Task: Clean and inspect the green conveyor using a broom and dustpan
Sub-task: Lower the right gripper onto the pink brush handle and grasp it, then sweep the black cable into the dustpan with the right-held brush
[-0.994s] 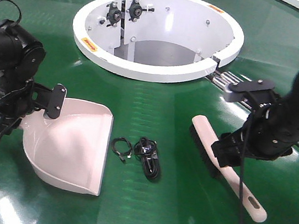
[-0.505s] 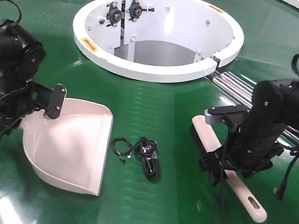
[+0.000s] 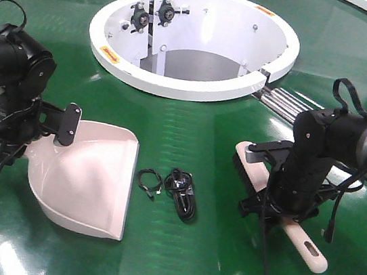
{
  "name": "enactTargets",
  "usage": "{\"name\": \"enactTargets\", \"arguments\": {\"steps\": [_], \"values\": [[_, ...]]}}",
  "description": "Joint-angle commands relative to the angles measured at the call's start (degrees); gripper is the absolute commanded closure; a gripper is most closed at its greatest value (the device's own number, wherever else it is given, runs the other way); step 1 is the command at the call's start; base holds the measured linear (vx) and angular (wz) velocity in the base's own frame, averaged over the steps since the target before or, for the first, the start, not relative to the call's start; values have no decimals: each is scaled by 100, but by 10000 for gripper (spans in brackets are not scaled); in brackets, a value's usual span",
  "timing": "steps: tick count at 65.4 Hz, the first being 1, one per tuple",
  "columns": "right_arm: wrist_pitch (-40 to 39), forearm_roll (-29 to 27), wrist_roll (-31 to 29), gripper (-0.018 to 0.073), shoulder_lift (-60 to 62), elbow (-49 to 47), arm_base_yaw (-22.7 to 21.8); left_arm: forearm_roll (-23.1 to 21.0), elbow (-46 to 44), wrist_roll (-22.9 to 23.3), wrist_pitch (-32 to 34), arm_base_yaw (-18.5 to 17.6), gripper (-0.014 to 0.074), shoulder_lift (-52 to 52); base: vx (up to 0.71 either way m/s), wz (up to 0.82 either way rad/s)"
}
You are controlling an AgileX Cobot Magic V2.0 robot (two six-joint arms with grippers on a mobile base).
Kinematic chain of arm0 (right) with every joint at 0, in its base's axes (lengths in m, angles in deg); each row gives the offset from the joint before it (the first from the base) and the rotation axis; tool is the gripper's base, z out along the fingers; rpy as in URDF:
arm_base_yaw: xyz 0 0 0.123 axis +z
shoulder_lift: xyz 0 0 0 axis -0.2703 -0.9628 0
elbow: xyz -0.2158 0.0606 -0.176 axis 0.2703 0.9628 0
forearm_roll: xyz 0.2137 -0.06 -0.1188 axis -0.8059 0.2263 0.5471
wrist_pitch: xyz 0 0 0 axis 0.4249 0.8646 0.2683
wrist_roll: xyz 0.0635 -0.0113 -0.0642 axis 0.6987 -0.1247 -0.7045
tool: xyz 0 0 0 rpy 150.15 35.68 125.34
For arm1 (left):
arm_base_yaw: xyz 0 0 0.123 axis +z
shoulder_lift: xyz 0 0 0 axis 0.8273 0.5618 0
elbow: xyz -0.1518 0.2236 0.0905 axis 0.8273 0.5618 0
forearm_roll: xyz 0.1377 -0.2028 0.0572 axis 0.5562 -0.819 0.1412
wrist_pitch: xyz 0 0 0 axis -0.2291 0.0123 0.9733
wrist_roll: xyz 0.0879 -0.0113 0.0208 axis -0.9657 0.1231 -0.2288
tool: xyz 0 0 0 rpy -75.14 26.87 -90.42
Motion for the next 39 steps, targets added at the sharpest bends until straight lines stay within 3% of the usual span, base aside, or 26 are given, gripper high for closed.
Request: {"name": "enactTargets", "arguments": {"steps": [1, 13, 28, 39], "values": [[-10, 59, 14, 340, 272, -149, -2, 98, -165, 55, -210, -29, 603, -275, 0, 0], [58, 1, 9, 574, 422, -149, -2, 98, -165, 55, -205, -29, 603, -275, 0, 0], [349, -221, 36, 567, 609, -149, 5, 98, -165, 55, -205, -29, 603, -275, 0, 0], [514, -690, 351, 564, 733, -149, 5, 98, -165, 55, -205, -29, 603, -275, 0, 0]]}}
